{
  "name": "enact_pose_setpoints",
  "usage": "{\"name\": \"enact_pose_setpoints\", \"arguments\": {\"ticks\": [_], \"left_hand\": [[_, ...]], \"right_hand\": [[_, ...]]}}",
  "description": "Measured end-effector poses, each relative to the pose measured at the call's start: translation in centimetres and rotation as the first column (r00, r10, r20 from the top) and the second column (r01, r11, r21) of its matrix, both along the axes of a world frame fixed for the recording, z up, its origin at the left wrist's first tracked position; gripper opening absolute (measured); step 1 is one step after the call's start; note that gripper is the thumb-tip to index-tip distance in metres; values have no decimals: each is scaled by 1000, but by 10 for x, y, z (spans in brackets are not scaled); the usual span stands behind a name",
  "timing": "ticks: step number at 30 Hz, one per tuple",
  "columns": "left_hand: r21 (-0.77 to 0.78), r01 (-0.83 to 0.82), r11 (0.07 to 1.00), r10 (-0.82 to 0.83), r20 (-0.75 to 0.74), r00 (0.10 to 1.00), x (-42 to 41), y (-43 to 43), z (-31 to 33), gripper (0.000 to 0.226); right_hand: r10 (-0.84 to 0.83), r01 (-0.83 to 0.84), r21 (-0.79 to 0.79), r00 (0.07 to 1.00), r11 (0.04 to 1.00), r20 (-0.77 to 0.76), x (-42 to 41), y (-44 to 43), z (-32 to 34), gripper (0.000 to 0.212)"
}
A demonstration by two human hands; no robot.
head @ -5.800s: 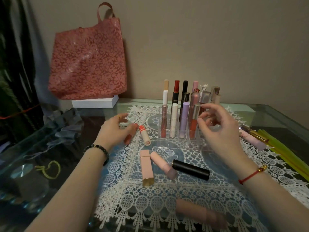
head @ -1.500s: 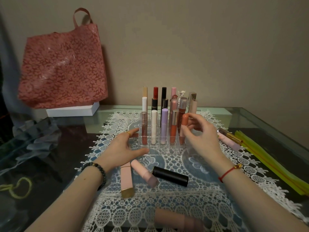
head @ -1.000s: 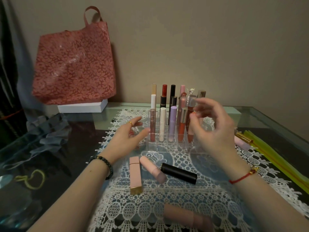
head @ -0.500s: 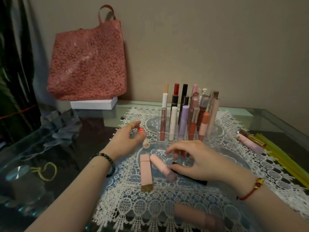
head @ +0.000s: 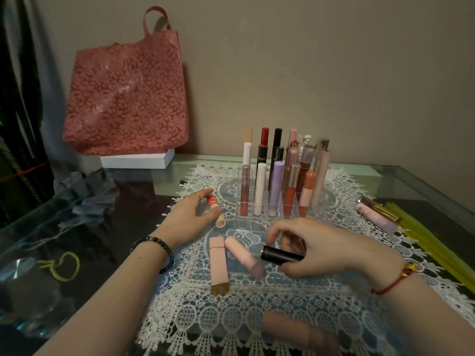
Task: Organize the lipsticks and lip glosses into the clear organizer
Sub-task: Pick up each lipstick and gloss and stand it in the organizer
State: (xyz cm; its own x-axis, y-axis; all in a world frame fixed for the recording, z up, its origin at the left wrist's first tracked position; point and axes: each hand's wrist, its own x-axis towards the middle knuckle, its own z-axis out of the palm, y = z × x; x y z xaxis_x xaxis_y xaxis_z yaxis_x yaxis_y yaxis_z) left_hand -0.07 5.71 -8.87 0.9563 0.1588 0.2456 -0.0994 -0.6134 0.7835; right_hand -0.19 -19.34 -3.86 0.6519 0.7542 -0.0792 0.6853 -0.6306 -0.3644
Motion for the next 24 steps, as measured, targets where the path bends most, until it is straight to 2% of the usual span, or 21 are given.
{"name": "enact_pose_setpoints", "arguments": {"ticks": [4, 8, 11, 14, 19, 22, 24], "left_hand": [[35, 19, 999, -21, 52, 998, 0, -3, 2, 53], [-44, 66, 997, -61, 93, 994, 0, -9, 3, 45], [-110, 96, 989, -84, 105, 991, -1, -15, 3, 41], [-116, 127, 985, -116, 101, 988, 0, -16, 4, 43], [-52, 163, 985, -159, 82, 984, 2, -17, 5, 56], [-35, 180, 983, -177, 83, 981, -1, -19, 8, 63], [-17, 191, 981, -189, 83, 978, -2, -21, 10, 68]], "right_hand": [[-19, 22, 89, 999, 996, -39, 3, -2, 2, 22], [-81, 76, 257, 997, 963, 8, 8, -13, 10, 17], [-138, 128, 425, 990, 896, -7, 9, -20, 17, 17], [-186, 185, 613, 980, 768, -63, 9, -27, 25, 18], [-338, 289, 818, 933, 498, -124, 15, -37, 29, 25], [-404, 317, 893, 898, 319, -175, 20, -41, 29, 21], [-467, 334, 910, 863, 245, -191, 25, -44, 27, 18]]}}
